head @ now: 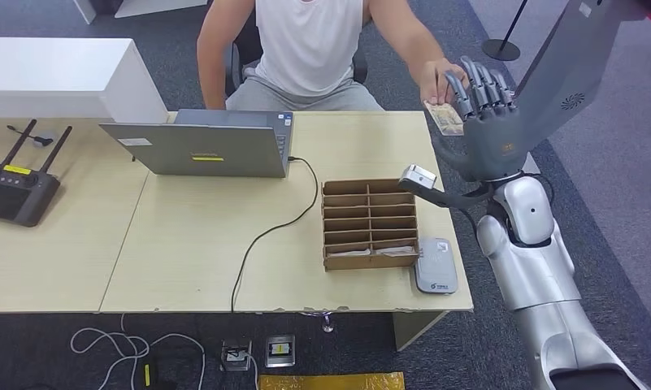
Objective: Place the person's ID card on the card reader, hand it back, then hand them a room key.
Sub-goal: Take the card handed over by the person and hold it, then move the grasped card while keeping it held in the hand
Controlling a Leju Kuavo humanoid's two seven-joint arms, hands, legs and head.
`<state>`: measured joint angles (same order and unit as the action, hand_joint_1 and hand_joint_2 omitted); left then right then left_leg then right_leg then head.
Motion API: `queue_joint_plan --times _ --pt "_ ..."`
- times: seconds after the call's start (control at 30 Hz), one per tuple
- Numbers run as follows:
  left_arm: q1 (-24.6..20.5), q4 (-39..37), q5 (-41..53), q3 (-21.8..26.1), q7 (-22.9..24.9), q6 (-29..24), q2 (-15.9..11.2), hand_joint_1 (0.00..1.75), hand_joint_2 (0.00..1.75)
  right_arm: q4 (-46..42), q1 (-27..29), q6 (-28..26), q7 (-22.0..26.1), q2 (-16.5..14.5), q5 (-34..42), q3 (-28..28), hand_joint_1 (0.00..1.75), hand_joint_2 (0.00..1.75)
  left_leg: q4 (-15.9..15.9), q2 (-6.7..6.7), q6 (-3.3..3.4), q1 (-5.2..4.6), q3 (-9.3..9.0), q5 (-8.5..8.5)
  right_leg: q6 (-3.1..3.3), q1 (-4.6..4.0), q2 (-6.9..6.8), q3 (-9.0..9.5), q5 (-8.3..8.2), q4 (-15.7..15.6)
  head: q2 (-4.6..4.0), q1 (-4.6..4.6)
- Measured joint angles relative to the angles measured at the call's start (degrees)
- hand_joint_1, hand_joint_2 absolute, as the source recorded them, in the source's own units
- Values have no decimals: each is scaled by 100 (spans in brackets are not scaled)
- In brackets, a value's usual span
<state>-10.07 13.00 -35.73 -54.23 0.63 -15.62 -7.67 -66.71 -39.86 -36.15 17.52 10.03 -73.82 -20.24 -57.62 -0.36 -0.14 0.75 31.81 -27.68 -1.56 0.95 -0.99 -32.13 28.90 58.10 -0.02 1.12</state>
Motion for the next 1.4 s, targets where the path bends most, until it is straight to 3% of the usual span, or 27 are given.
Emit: queue_joint_plan --times 0.13,0.17,0.27,0.3,0.33,1.4 --pt "1 0 60 0 0 5 -8 0 0 -2 29 588 -69 -9 180 -132 44 175 0 1 0 0 0 0 0 0 0 -1 0 0 0 0" --pt "1 0 74 0 0 7 -11 0 0 -2 39 711 -85 -10 221 -148 61 175 0 1 0 0 0 0 0 0 0 -2 0 0 0 0" --pt "3 0 102 -1 0 14 -20 0 0 -5 73 943 -108 -10 317 -168 151 175 0 1 0 0 0 0 0 0 1 -2 0 0 0 0" --pt "3 0 108 -2 -1 16 -22 0 0 -7 81 976 -109 -10 333 -178 169 175 0 1 0 0 -1 0 0 0 2 -3 0 0 0 0" --pt "3 0 114 -3 -1 19 -26 0 0 -9 89 1004 -109 -9 345 -190 175 175 0 2 0 0 -1 0 0 0 4 -3 0 0 0 0" --pt "9 1 118 -144 -7 25 -46 0 0 -510 494 1574 -229 243 786 -189 175 175 -1 15 -1 0 -2 -1 0 0 10 -8 0 -2 0 1"
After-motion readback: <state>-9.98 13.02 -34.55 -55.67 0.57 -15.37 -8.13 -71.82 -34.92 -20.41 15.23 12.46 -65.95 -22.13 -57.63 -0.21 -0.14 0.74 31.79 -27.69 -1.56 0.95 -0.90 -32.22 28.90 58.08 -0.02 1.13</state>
